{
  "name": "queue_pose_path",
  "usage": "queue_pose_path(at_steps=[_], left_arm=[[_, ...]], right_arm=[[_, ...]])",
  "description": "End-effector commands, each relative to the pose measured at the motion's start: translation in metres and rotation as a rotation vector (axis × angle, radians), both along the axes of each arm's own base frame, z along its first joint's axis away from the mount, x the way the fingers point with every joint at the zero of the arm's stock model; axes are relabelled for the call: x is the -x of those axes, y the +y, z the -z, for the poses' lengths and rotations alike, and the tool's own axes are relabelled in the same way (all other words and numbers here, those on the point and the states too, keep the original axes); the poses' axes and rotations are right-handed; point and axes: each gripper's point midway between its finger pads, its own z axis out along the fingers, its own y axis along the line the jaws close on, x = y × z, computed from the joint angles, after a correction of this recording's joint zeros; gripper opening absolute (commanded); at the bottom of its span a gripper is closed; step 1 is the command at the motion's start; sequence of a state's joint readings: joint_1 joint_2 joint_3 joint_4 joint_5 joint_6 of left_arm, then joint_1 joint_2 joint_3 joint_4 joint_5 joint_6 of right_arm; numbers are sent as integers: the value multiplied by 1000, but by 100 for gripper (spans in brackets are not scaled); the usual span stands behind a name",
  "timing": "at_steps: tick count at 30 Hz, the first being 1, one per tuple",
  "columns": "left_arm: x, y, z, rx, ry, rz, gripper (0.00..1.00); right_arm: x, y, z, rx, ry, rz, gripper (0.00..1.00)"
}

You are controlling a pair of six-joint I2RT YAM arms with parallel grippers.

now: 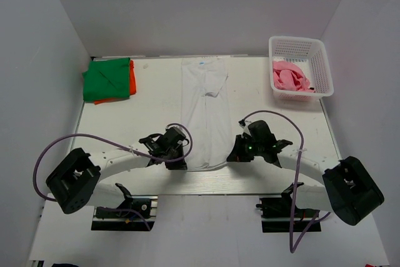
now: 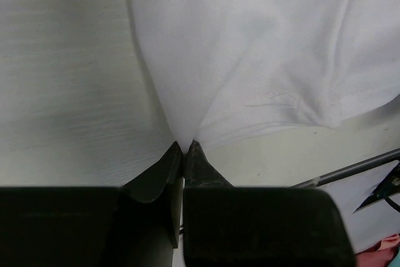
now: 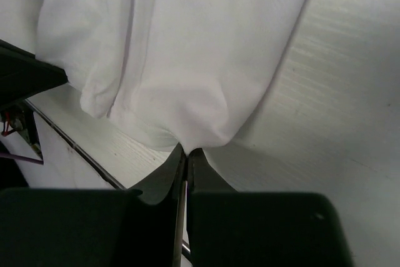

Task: Fold and stack the t-shirts
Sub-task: Grab the bottom of the folded rectangular tshirt with both arms, then fold the folded rectangular tshirt in 1/3 of the way

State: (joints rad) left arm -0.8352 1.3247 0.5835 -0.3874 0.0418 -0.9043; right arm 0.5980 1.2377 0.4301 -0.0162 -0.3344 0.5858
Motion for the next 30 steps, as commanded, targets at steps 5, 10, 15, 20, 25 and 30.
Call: queue_pose_path(at_steps=[5,10,15,20,25,30], left_arm=[[-51,-11,-53,-16,-192,-43,14],[-100,-16,-89,-41,-318,-149,15],[-153,-13,-109,-109,-388,-223,17],[-202,-16,-133,-102,-450,-253,17],[-241,-19,-143,-89,-493,-240,17],[-270,-22,-151,-75,-540,-232,17]], right_arm=[[-52,16,-65,-51,-324,-29,0],[-93,19,-93,-8,-450,34,0],[-136,22,-116,42,-520,100,0],[-167,29,-126,61,-553,121,0],[-200,32,-138,70,-581,153,0],[-231,34,-141,94,-593,183,0]])
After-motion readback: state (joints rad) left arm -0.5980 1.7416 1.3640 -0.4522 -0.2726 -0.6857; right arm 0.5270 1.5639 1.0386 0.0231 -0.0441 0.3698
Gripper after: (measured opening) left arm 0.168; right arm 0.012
